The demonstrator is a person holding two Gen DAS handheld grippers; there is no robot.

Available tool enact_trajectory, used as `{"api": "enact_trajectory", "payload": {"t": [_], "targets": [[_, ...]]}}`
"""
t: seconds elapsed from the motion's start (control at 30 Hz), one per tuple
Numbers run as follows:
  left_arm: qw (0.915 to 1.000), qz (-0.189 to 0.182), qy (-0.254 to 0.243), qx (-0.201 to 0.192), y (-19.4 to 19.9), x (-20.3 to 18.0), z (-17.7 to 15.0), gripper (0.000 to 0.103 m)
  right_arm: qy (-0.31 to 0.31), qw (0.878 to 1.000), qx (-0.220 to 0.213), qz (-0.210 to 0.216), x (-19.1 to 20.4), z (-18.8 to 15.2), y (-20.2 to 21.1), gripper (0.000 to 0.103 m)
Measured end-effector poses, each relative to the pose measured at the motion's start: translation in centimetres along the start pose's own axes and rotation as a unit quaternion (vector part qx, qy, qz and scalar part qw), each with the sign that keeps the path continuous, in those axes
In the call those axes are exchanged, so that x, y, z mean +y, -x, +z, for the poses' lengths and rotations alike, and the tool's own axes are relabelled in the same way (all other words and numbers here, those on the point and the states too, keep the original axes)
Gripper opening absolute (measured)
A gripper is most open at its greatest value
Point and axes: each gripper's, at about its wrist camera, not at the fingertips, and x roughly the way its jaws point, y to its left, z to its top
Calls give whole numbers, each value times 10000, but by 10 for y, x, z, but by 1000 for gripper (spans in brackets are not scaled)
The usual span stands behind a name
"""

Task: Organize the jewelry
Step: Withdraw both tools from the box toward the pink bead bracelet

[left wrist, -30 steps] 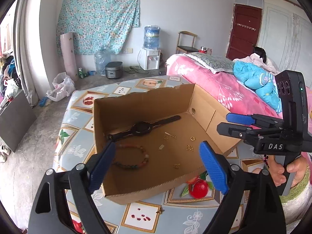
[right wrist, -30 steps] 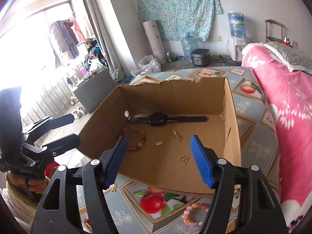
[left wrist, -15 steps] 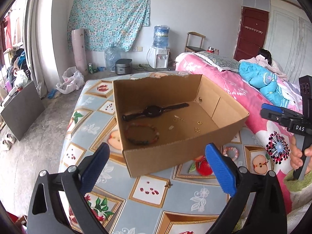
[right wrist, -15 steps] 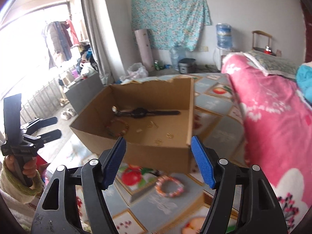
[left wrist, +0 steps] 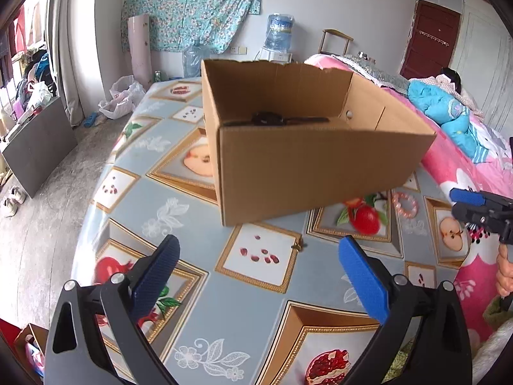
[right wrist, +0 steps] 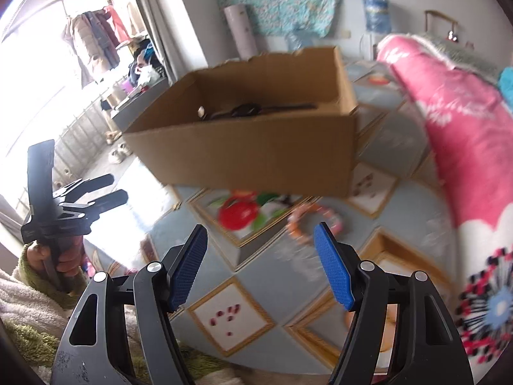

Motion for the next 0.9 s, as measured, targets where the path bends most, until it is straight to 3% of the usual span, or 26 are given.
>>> {"api": "enact_trajectory", "payload": {"t": [0.23,0.33,0.47,0.67,0.77,0.9], "targets": [[9997,-149,-184,7,-21,-14,-13,94,81,9991,408,94,23,-11,-52,55],[9993,-213,-323,13,-28,-21,-12,83,76,9987,484,104,25,-12,-61,53],[9979,-290,-555,139,-44,-29,-8,56,113,9984,554,55,24,-12,-67,52],[9942,-362,-922,423,-64,-41,-5,29,137,9983,570,45,23,-11,-70,52],[9925,-273,-1089,477,-68,-46,-6,20,181,9983,549,23,23,-11,-70,52],[9910,-209,-1220,508,-69,-50,-7,17,187,9984,527,29,27,-9,-74,52]]}}
